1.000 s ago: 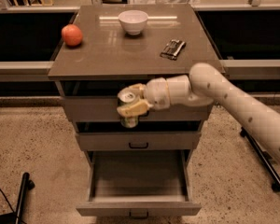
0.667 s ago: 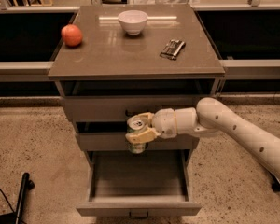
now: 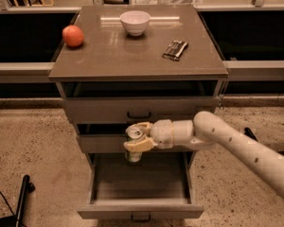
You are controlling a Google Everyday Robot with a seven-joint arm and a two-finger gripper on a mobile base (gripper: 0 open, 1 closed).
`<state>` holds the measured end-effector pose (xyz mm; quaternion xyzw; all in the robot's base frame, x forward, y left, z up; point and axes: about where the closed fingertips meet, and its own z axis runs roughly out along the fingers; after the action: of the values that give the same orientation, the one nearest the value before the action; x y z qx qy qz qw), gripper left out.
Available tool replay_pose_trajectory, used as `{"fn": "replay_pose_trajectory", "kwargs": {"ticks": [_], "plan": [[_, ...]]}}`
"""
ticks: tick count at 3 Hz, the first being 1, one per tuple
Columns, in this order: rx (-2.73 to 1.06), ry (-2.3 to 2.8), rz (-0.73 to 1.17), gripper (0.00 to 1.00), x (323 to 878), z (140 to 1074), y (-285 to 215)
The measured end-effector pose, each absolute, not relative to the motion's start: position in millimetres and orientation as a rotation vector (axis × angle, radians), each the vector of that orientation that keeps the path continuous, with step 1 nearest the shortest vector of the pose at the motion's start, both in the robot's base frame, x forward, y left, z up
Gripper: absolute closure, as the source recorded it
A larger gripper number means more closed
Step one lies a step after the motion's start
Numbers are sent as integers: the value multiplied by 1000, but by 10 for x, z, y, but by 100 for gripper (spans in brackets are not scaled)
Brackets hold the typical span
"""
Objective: Place green can into bottom drawer
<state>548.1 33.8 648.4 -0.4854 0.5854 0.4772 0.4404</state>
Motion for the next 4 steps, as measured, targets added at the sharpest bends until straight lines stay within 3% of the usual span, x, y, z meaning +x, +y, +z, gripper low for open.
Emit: {"fn": "replay_pose_trajectory", "kwargs": {"ticks": [2, 4], "plan": [[-1163, 1534, 1096, 100, 5137, 4488, 663], [-1173, 1555, 1091, 100, 5104, 4437, 738]]}}
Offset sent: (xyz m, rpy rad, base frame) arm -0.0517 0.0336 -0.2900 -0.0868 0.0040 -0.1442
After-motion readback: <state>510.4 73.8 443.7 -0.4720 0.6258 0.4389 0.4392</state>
